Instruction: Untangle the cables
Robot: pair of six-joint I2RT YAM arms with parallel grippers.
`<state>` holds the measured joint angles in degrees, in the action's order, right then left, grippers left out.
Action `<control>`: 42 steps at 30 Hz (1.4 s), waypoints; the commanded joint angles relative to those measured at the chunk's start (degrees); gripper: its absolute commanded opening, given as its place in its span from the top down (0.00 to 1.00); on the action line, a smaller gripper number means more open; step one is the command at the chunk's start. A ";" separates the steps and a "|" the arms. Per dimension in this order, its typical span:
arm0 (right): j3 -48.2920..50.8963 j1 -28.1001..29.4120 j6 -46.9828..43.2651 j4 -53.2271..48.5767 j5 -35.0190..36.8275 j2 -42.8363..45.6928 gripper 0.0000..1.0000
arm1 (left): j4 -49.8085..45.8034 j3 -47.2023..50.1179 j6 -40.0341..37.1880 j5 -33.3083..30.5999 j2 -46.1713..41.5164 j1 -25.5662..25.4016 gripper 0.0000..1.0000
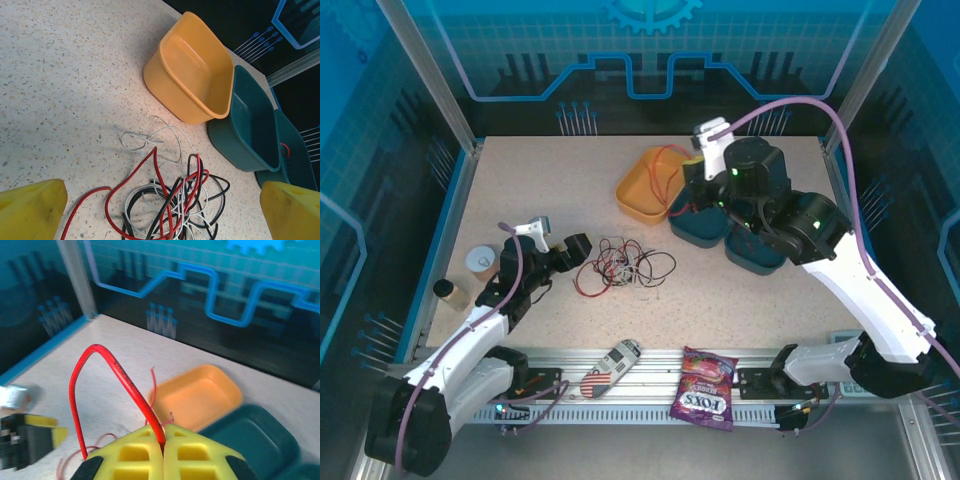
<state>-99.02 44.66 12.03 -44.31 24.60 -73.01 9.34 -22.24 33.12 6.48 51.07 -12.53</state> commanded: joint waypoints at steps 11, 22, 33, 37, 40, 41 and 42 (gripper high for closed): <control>18.00 -28.11 9.83 -5.16 -1.75 14.51 0.96 | 0.23 -0.84 0.29 0.51 0.08 0.23 0.01; 24.24 -41.84 8.23 -3.37 -13.66 11.62 0.96 | -1.56 -0.95 0.17 0.38 -1.21 0.23 0.01; 28.48 -47.30 8.27 0.43 -19.33 6.17 0.97 | -4.18 -1.52 -0.96 -0.23 -2.31 0.23 0.01; 29.69 -48.56 7.93 0.78 -19.74 4.85 0.97 | -4.08 -1.39 -0.85 -0.16 -2.23 0.24 0.01; 30.69 -49.51 7.80 1.04 -20.44 3.86 0.97 | -4.16 -1.40 -0.85 -0.15 -2.26 0.23 0.01; 31.02 -49.77 7.76 1.20 -20.82 3.52 0.97 | -4.12 -1.32 -0.82 -0.07 -2.25 0.23 0.01; 31.24 -50.00 7.70 1.31 -21.03 3.26 0.97 | -4.19 -1.36 -0.85 -0.06 -2.30 0.23 0.01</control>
<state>-68.71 -4.14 20.36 -44.34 5.39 -69.04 6.24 -22.26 33.06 6.44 49.76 -12.53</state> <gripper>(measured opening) 0.062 0.993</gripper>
